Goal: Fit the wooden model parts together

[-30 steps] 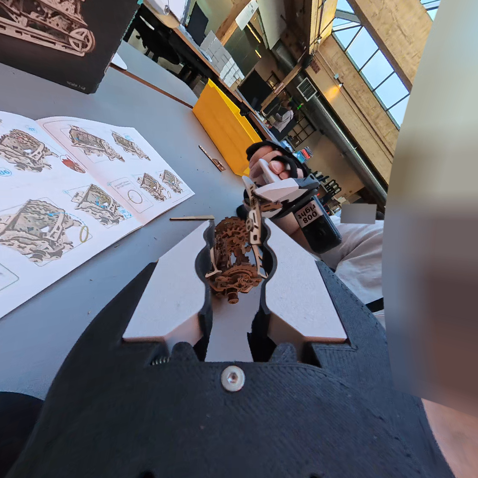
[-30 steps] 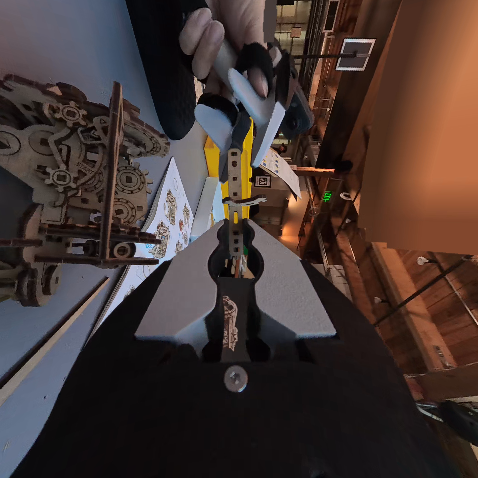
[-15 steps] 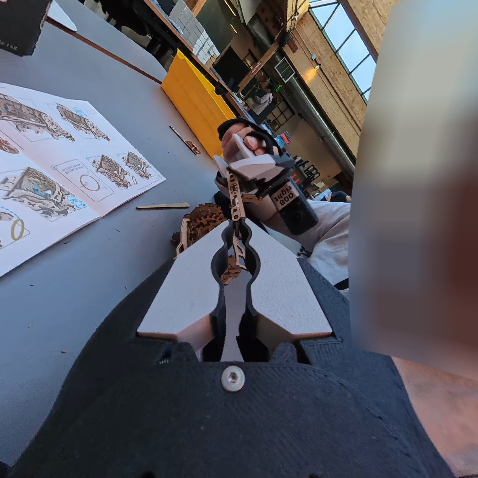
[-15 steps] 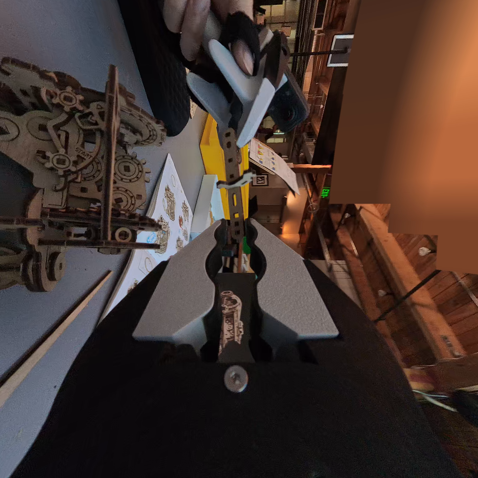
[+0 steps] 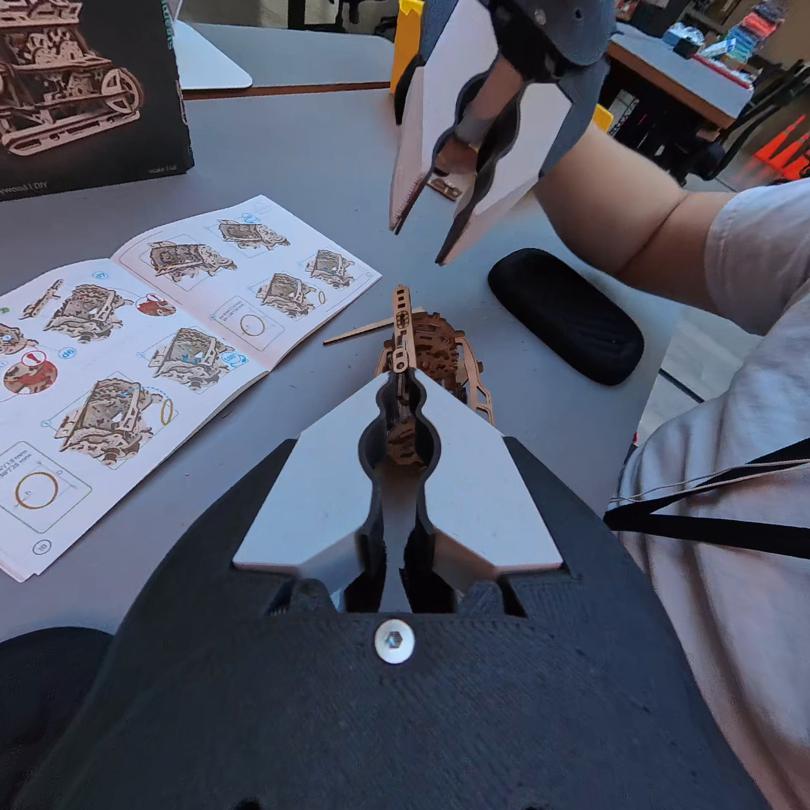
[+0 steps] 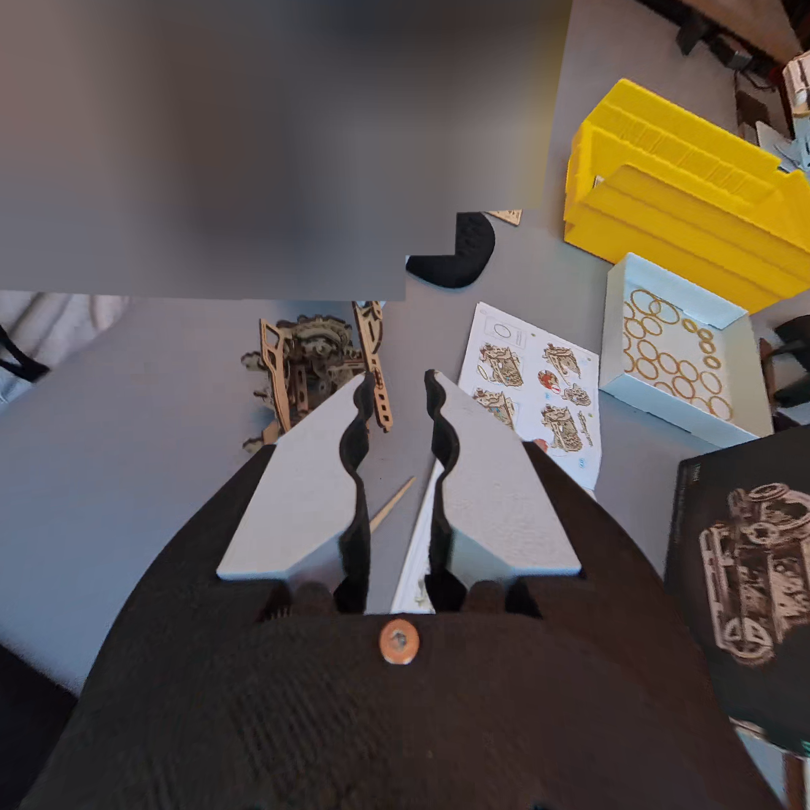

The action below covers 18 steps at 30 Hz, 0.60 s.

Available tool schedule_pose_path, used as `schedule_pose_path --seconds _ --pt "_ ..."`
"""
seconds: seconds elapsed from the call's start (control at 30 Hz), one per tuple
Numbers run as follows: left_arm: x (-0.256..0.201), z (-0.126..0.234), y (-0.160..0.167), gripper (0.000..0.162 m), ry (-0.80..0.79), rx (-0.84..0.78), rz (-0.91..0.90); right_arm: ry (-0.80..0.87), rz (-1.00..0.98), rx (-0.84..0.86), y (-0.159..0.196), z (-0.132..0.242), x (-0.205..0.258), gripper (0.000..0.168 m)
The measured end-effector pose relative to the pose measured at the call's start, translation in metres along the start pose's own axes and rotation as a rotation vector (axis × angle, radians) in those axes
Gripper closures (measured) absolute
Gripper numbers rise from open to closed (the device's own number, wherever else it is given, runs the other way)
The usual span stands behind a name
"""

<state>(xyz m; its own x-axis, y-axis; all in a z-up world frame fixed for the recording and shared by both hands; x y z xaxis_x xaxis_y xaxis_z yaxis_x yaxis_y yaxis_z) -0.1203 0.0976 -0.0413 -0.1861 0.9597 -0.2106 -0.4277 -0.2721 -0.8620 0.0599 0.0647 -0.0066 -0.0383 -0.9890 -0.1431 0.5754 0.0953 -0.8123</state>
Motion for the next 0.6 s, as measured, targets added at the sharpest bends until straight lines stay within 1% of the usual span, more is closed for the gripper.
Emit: schedule_pose_path --seconds 0.07,0.13,0.2,0.27,0.33,0.4,0.5,0.6 --pt "0.002 -0.002 0.0 0.159 0.007 0.019 0.054 0.004 0.127 0.119 0.0 -0.007 0.008 0.144" --pt "0.005 -0.003 -0.002 0.159 0.071 0.017 0.176 0.007 0.235 0.231 0.001 -0.017 0.015 0.144" --pt "0.01 -0.005 -0.004 0.16 0.144 0.02 0.303 0.039 0.285 0.299 0.003 -0.026 0.015 0.146" --pt "0.013 -0.007 -0.001 0.16 0.183 0.043 0.372 0.032 0.258 0.326 0.005 -0.034 0.013 0.147" --pt "0.015 -0.01 0.003 0.159 0.181 0.067 0.397 0.015 0.234 0.309 0.005 -0.038 0.013 0.151" --pt "0.016 -0.012 0.006 0.159 0.189 0.081 0.428 0.005 0.227 0.301 0.001 -0.04 0.014 0.148" --pt "0.018 -0.012 0.009 0.16 0.219 0.083 0.48 -0.015 0.216 0.322 -0.002 -0.042 0.015 0.152" --pt "0.02 -0.012 0.013 0.16 0.238 0.087 0.513 -0.034 0.181 0.34 -0.003 -0.045 0.014 0.152"
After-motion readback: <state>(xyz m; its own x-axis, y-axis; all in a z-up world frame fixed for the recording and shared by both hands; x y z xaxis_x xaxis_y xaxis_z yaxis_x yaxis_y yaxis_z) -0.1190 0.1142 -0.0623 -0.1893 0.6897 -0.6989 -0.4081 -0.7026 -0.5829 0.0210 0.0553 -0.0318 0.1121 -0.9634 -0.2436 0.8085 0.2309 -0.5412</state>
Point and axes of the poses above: each gripper's, where its closed fingertips meet, z back along the fingers, y out of its underside, x = y × z across the jaws, the point moved 8 cm from there along z, back along the fingers, and after that the axes turned 12 degrees about -y, right-handed, at the moved point
